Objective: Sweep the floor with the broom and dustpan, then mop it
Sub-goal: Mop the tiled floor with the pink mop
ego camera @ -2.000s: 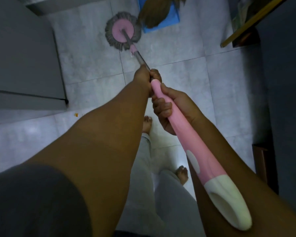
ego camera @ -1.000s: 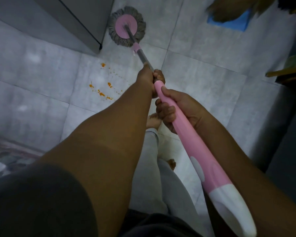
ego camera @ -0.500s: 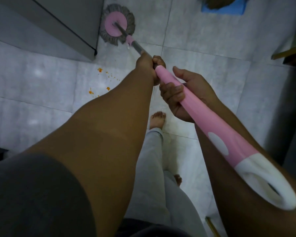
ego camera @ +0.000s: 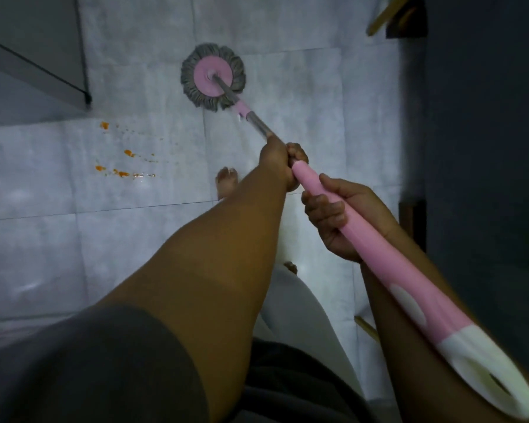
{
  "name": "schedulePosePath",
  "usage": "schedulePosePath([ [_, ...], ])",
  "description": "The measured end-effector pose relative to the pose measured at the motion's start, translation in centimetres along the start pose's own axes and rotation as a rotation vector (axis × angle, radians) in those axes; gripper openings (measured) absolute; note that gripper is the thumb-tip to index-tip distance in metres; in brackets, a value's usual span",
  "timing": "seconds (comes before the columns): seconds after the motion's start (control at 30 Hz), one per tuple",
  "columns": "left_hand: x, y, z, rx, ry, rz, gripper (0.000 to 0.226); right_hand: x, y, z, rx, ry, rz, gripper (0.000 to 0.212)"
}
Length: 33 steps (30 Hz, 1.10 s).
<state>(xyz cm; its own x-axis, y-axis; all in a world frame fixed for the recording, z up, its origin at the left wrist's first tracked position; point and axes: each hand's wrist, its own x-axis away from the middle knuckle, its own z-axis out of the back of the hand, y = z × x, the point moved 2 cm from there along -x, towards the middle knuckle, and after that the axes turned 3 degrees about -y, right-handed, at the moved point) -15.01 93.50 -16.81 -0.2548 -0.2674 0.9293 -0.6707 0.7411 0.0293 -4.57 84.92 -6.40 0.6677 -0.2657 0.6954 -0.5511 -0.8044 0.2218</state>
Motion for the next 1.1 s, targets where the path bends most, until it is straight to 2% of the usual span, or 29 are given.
schedulePosePath([
  [0.13, 1.1, -6.5, -1.5, -0.067, -0.010, 0.088, 0.051, 5.0, 2.1, 4.0, -0.077, 0.017, 0.070, 0.026],
  [0.27, 0.8, -7.9, -2.8, -0.151, 0.005, 0.092, 0.050, 5.9, 2.2, 5.3, -0.148, -0.004, 0.132, 0.024],
  [0.37, -0.3, -5.8, -3.4, -0.196, 0.001, 0.099, 0.051, 3.9, 1.2, 4.3, -0.171, -0.057, 0.176, 0.037],
  [0.5, -2.9, 0.0, -5.1, -0.228, -0.016, 0.071, 0.053, -0.6, -2.0, 1.1, -0.164, -0.034, 0.233, 0.020],
  [0.77, -7.6, 11.1, -9.6, -0.265, 0.019, 0.026, 0.051, -8.4, -10.1, -4.9, -0.192, -0.092, 0.264, 0.021],
  [1.1, -7.4, 10.5, -9.2, -0.266, 0.015, 0.028, 0.052, -7.7, -9.5, -4.9, -0.148, -0.040, 0.275, 0.024],
])
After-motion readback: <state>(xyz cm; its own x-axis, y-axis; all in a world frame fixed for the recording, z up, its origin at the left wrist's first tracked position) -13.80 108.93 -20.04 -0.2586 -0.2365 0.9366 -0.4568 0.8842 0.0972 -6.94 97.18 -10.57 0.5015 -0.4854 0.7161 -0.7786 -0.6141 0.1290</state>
